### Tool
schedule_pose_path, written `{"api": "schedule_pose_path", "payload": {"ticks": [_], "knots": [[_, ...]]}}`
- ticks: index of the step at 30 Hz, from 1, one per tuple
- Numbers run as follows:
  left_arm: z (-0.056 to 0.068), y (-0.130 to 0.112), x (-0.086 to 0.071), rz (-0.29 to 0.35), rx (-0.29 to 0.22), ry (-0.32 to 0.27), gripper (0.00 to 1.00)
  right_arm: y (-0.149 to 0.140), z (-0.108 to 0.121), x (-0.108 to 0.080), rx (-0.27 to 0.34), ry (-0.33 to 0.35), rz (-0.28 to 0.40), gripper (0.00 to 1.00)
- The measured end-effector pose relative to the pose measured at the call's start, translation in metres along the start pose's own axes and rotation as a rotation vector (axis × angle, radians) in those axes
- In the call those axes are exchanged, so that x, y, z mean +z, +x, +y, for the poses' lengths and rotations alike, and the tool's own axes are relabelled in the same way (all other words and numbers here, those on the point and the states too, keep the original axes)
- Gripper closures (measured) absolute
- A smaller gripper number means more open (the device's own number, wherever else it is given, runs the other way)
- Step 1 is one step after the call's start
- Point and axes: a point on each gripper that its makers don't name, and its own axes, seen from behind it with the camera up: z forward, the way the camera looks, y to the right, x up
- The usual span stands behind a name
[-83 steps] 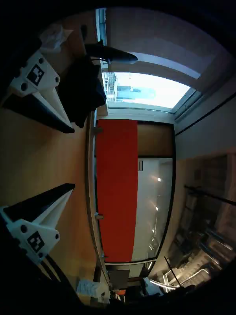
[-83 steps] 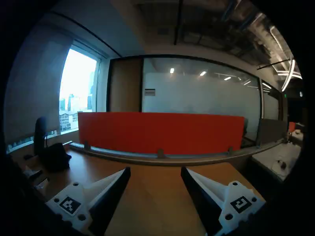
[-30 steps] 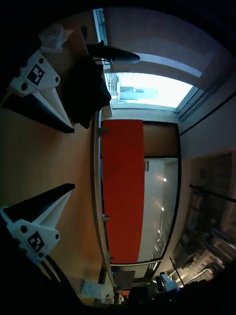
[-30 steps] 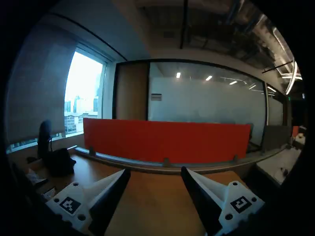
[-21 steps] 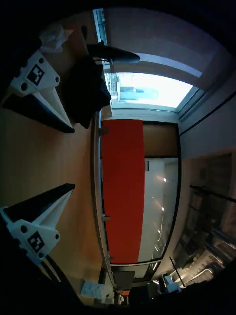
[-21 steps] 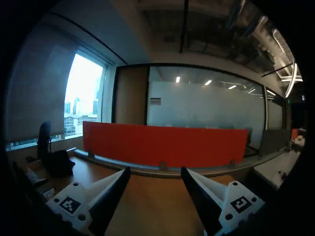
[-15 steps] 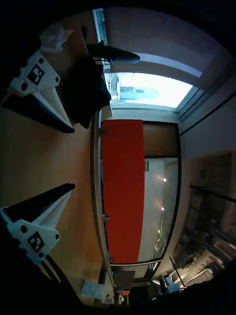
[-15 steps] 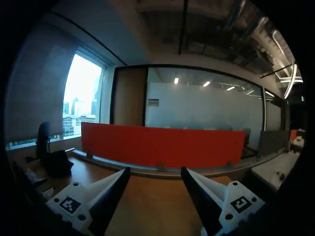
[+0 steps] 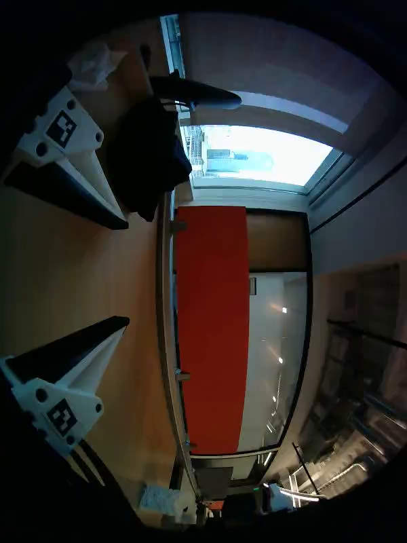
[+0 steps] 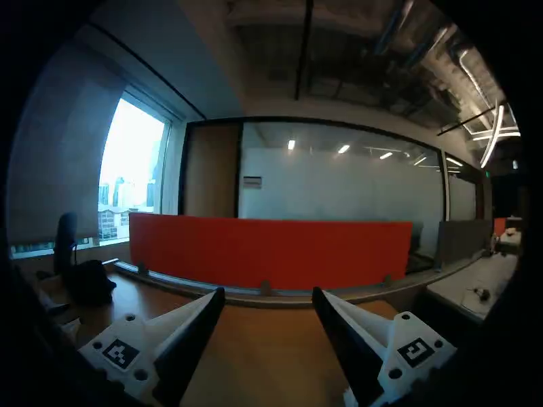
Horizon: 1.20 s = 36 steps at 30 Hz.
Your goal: Fold towel
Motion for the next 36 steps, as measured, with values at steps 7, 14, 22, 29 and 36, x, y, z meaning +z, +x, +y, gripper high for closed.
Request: {"api": "schedule_pose_path", "payload": {"ticks": [7, 14, 22, 29, 36], "knots": [[0.0, 0.0, 0.001, 0.0, 0.0, 0.0, 0.06, -0.05, 0.019, 0.0, 0.006, -0.05, 0.003, 0.01], [0.0, -0.001, 0.001, 0.0, 0.0, 0.0, 0.06, -0.1, 0.025, -0.004, 0.037, -0.047, 0.003, 0.01], [-0.001, -0.001, 0.001, 0.001, 0.0, 0.0, 0.06, -0.143, 0.033, -0.007, 0.053, -0.06, -0.01, 0.0], [0.0, -0.001, 0.001, 0.001, 0.0, 0.0, 0.06, -0.164, 0.033, -0.009, 0.053, -0.06, -0.005, 0.01], [0.0, -0.001, 0.002, 0.001, 0.001, 0.0, 0.06, -0.181, 0.033, -0.011, 0.035, -0.067, -0.003, 0.0]]}}
